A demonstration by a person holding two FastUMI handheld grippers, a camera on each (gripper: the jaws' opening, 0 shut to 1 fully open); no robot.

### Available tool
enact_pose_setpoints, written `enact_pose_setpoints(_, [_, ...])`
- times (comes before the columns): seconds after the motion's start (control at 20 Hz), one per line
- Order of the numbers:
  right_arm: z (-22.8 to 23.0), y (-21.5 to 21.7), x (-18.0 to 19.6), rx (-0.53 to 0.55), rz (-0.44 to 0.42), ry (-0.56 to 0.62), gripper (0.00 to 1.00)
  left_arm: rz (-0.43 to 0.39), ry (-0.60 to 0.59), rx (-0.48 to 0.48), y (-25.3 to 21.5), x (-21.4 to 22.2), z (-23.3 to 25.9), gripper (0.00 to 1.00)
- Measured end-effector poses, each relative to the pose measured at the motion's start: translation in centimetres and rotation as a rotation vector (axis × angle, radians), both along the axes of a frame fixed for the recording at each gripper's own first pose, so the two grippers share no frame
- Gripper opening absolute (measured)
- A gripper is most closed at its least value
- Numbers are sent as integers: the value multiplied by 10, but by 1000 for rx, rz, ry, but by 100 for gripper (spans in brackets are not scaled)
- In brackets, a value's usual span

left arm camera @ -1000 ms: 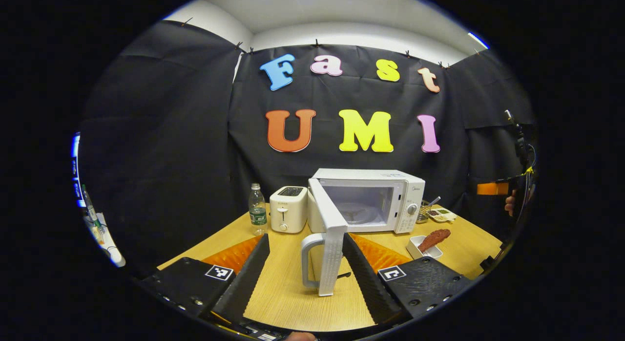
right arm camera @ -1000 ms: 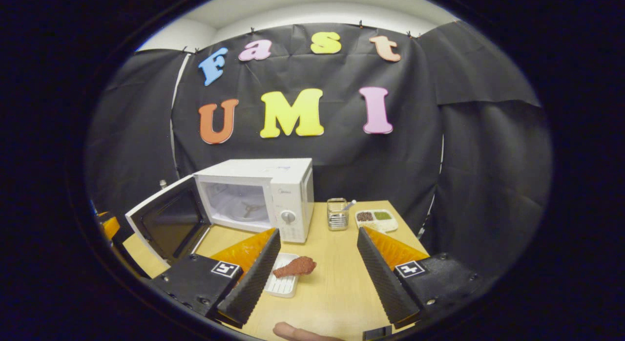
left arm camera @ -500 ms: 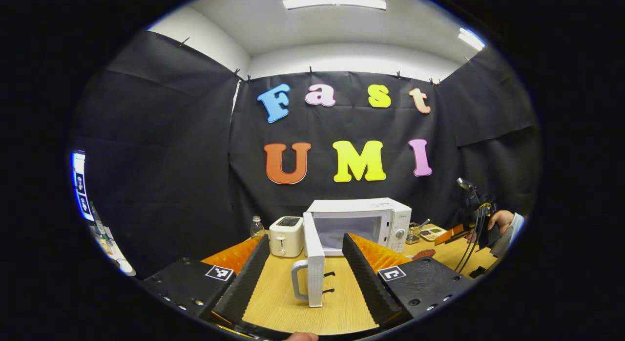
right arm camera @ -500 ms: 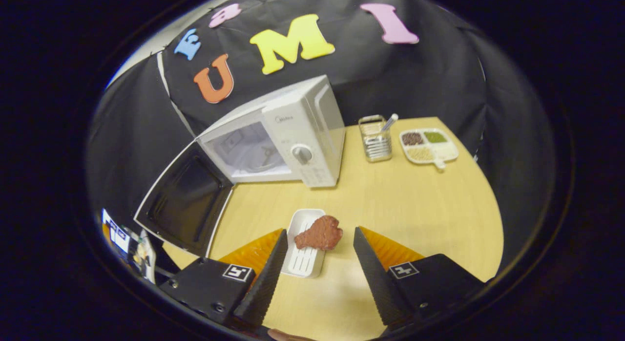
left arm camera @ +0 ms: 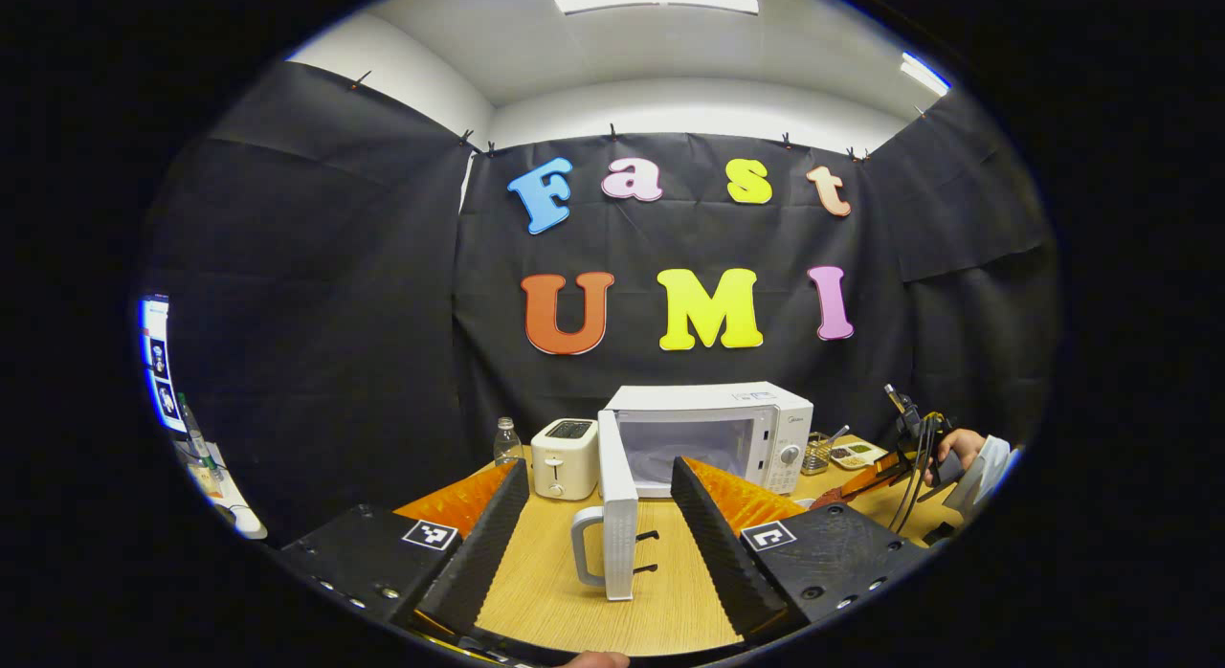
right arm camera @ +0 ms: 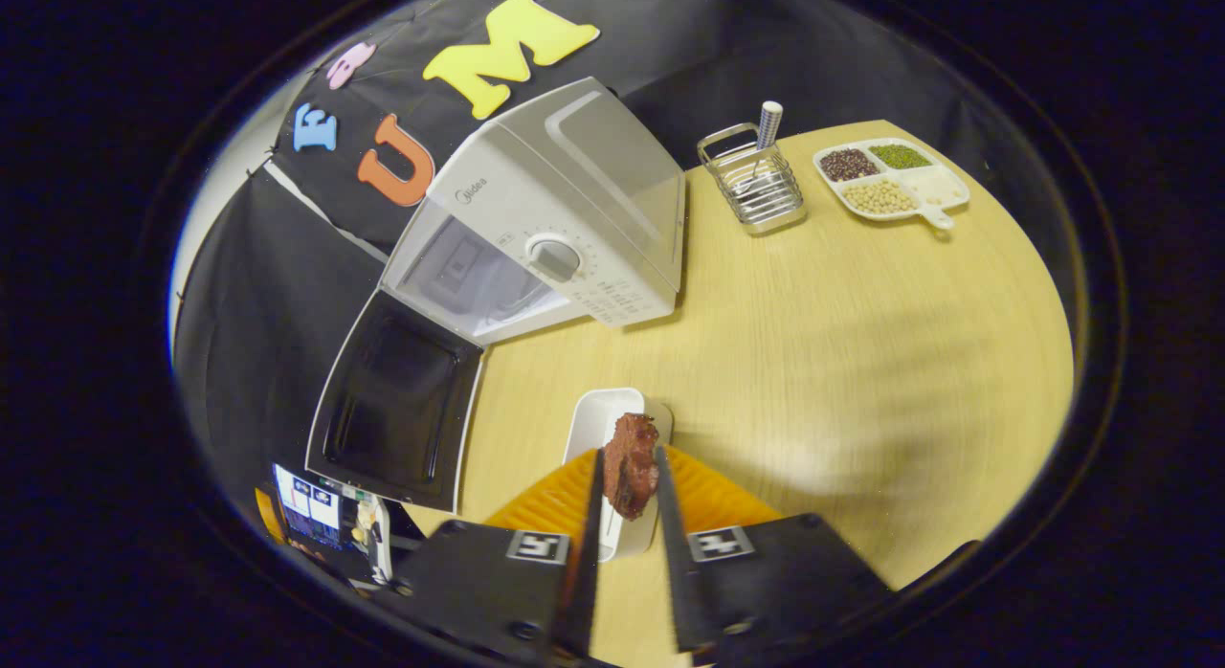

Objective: Open the microwave oven with the left hand, put the food in, and close the microwave oven.

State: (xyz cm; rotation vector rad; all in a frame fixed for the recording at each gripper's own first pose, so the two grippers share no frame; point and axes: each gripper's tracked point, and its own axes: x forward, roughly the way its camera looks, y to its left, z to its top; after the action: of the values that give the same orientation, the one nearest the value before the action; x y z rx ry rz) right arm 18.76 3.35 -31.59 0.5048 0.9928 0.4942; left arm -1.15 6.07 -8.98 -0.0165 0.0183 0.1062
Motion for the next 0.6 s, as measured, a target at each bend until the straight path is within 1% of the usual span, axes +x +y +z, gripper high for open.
enact_pose_setpoints(0.05, [1,0,-4,-6,11,-22,13,-13,10,-9,-2,1,-5,92])
enact_pose_setpoints(0.1, [5,0,-10,-22,14,-45,10,-26,23,-21,-4,0,-10,92])
enact_pose_setpoints(0.3, [27,-5,-26,-105,17,-140,9,-17,30,-40,6,-10,-10,92])
enact_pose_setpoints(0.4, [44,-3,-46,-142,28,-201,9,-7,7,-43,10,-20,-3,92])
enact_pose_setpoints(0.6, [72,3,-78,-331,77,-369,9,-19,-20,-47,7,-35,3,92])
